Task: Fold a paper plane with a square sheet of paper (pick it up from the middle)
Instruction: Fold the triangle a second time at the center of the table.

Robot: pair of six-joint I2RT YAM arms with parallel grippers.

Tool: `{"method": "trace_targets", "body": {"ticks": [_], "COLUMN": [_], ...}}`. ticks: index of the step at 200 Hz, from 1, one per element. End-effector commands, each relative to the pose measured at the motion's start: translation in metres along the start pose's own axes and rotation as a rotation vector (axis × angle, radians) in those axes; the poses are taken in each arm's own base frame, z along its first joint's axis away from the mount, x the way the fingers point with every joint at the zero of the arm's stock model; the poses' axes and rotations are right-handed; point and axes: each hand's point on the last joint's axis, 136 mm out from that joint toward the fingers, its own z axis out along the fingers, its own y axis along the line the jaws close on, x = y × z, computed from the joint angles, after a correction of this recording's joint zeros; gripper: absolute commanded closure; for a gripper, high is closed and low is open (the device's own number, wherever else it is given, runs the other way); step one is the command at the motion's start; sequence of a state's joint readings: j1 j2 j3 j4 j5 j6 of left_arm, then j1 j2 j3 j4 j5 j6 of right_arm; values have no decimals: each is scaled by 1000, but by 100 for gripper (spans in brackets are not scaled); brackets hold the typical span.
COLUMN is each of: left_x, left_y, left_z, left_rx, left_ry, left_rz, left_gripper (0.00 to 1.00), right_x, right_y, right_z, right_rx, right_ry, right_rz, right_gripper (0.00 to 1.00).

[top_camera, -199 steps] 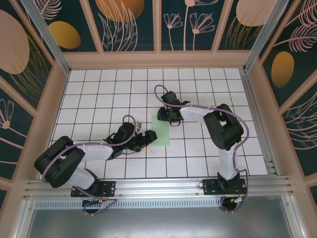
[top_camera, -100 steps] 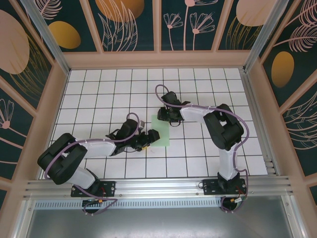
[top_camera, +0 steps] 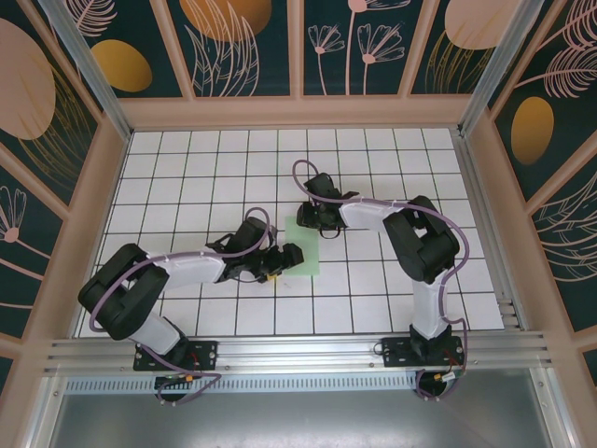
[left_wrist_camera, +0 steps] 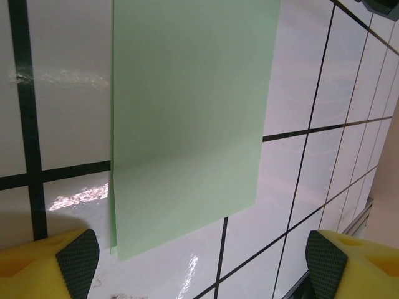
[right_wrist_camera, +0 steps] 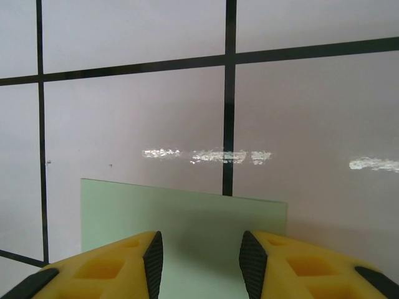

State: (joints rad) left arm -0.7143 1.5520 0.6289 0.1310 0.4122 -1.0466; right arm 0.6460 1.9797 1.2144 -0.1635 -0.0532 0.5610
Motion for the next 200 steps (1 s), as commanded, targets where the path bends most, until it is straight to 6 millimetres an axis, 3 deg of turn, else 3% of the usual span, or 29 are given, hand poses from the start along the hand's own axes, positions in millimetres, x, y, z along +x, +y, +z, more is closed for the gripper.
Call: {"method": "trace_targets", "body": {"ticks": [1, 149, 200], "left_x": [1, -4, -12], "left_y": [2, -34, -64], "left_z": [6, 5, 3], "left_rx": [-34, 99, 231], "left_ry": [22, 23, 3], "left_rz": [36, 73, 81], "left_gripper": [12, 16, 15], "right_x": [34, 37, 36], "right_y": [-37, -37, -32], "right_z": [23, 23, 19], "right_rx": [95, 73, 33], "right_ry": [97, 109, 115], "right_rz": [38, 44, 56], "right_gripper": [58, 61, 61]}}
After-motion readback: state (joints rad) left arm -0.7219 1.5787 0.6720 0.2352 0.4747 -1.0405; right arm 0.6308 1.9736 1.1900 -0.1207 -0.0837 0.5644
